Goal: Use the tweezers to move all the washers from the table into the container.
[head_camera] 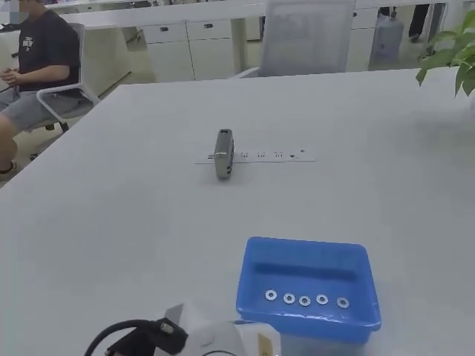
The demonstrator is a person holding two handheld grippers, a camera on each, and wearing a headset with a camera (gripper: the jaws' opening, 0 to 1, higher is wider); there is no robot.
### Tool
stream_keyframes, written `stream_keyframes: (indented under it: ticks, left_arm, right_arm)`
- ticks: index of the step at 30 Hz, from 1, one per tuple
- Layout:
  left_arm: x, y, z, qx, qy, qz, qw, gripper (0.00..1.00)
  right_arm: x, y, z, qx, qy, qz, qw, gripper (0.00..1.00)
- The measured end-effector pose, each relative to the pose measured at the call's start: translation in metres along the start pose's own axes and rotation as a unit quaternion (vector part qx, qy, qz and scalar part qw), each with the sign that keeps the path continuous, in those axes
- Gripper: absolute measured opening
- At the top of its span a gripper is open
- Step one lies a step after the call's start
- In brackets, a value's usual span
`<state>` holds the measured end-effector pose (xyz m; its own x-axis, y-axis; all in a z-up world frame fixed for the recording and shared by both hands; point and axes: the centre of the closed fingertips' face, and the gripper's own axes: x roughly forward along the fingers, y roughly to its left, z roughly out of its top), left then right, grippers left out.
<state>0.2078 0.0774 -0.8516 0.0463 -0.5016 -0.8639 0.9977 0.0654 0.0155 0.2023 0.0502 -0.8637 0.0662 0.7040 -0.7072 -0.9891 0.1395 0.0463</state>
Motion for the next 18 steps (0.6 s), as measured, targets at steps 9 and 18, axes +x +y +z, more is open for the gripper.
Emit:
stream_keyframes:
  ticks: [9,18]
  left_arm:
    - [0.006,-0.011,-0.010,0.033,0.029,-0.012,0.9990,0.00]
    - [0.009,-0.006,-0.012,0.019,0.046,-0.026,0.9984,0.00]
  right_arm:
    - [-0.010,-0.002,0.014,0.050,-0.044,-0.001,0.9977,0.12]
    - [-0.076,-0.031,0.013,0.083,-0.075,-0.099,0.9888,0.34]
